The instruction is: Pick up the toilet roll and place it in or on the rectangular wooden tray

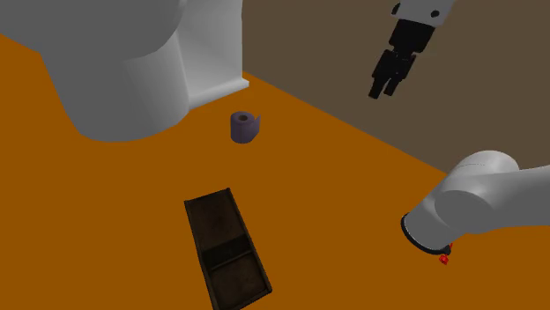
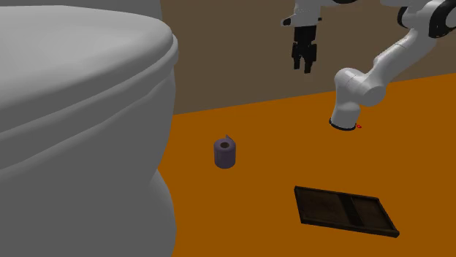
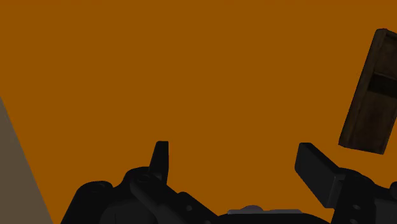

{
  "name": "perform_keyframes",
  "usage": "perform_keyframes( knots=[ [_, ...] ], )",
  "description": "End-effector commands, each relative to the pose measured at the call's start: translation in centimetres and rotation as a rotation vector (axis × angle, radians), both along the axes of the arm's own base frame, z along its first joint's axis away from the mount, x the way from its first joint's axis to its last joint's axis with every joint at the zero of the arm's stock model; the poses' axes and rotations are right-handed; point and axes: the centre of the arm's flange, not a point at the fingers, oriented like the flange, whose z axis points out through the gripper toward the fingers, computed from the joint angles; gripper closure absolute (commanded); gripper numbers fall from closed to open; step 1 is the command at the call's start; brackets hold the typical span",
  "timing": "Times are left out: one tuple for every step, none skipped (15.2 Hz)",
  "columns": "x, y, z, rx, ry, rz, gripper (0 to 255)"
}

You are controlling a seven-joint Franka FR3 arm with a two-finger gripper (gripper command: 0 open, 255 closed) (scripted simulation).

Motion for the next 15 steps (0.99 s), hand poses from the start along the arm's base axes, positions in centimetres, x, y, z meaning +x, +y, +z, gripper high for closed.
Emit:
perform_keyframes(
  knots=[
    [0.0,0.0,0.0,0.000,0.000,0.000,0],
    [0.9,0.8,-0.5,-0.005,-0.001,-0.010,0],
    [1.8,1.6,-1.1,-0.010,-0.002,-0.020,0],
    [2.8,2.4,-1.6,-0.015,-0.003,-0.030,0],
    [3.7,3.1,-2.1,-0.020,-0.004,-0.039,0],
    [4.7,3.9,-2.7,-0.025,-0.005,-0.049,0],
    [5.6,4.6,-3.2,-0.030,-0.006,-0.059,0],
    [6.6,5.4,-3.8,-0.035,-0.007,-0.069,0],
    [7.5,6.1,-4.3,-0.040,-0.008,-0.079,0],
    [8.5,6.8,-4.9,-0.045,-0.009,-0.089,0],
    [9.5,7.5,-5.4,-0.050,-0.009,-0.099,0],
    [10.5,8.2,-6.0,-0.055,-0.010,-0.109,0],
    [11.5,8.8,-6.5,-0.060,-0.011,-0.118,0],
    [12.5,9.5,-7.1,-0.065,-0.012,-0.128,0],
    [13.5,10.1,-7.6,-0.070,-0.013,-0.138,0]
  ],
)
